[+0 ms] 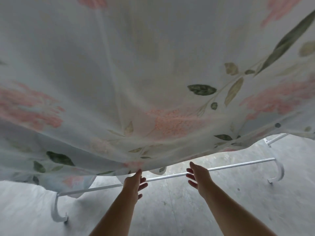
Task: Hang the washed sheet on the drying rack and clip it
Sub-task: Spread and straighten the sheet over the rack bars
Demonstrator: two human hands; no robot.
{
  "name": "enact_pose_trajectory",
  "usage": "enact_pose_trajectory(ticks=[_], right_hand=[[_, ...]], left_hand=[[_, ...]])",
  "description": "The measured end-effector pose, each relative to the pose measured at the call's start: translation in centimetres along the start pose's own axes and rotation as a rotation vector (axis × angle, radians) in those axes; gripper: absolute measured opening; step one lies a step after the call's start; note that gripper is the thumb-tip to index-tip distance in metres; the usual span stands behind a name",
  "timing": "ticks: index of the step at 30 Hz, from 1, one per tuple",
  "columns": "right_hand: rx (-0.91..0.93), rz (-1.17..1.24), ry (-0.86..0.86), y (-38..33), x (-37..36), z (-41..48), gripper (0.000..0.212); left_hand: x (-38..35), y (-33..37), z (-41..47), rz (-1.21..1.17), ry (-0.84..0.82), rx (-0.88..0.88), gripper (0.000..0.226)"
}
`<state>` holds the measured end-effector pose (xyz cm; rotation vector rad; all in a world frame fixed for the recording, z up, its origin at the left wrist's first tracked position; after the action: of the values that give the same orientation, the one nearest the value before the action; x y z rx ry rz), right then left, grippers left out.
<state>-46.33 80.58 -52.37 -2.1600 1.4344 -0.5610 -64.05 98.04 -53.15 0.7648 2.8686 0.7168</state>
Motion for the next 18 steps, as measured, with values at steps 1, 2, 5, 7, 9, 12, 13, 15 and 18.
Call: enact_pose_trajectory(ticks=[1, 2, 5, 7, 9, 12, 13, 15, 18], right_hand=[[0.004, -0.001, -0.032, -0.7, -0.5, -1.9, 0.014], [0.01, -0.003, -0.058, -1.4, -0.8, -3.7, 0.013], [0.033, -0.015, -0.139, -3.8, -1.9, -9.8, 0.011], [0.064, -0.018, -0.202, -5.6, -2.6, -14.9, 0.01], [0.095, -0.035, -0.258, -7.1, -3.2, -20.0, 0.01], [0.134, -0.041, -0.347, -8.7, -4.6, -27.1, 0.01], [0.15, -0.042, -0.374, -8.9, -5.3, -29.8, 0.01], [0.185, -0.047, -0.426, -9.2, -6.4, -33.7, 0.01], [0.217, -0.088, -0.485, -8.9, -8.9, -39.9, 0.012]], left_hand=[[0.1, 0.4, -1.9, -0.004, -0.023, -0.009, 0.025], [0.3, 0.8, -3.8, -0.011, -0.04, -0.031, 0.024], [1.5, 2.5, -10.4, -0.049, -0.084, -0.113, 0.02], [2.8, 3.7, -15.6, -0.084, -0.122, -0.176, 0.019], [4.6, 4.7, -20.8, -0.117, -0.14, -0.244, 0.016], [7.5, 5.9, -27.4, -0.18, -0.141, -0.334, 0.013], [9.0, 6.1, -29.7, -0.197, -0.137, -0.364, 0.012], [11.1, 6.5, -32.7, -0.237, -0.143, -0.412, 0.011], [15.7, 7.0, -36.9, -0.297, -0.137, -0.441, 0.011]])
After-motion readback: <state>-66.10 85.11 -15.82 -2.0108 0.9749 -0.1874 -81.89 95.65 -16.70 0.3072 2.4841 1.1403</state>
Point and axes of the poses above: each hand's wrist, its own z-axis towards the middle knuckle, its own x-axis out of the back of the hand, y = z × x, the point moved 6 cm from there along z, towards the middle knuckle, and after that the axes turned 3 degrees about -y, right-handed, at the moved point
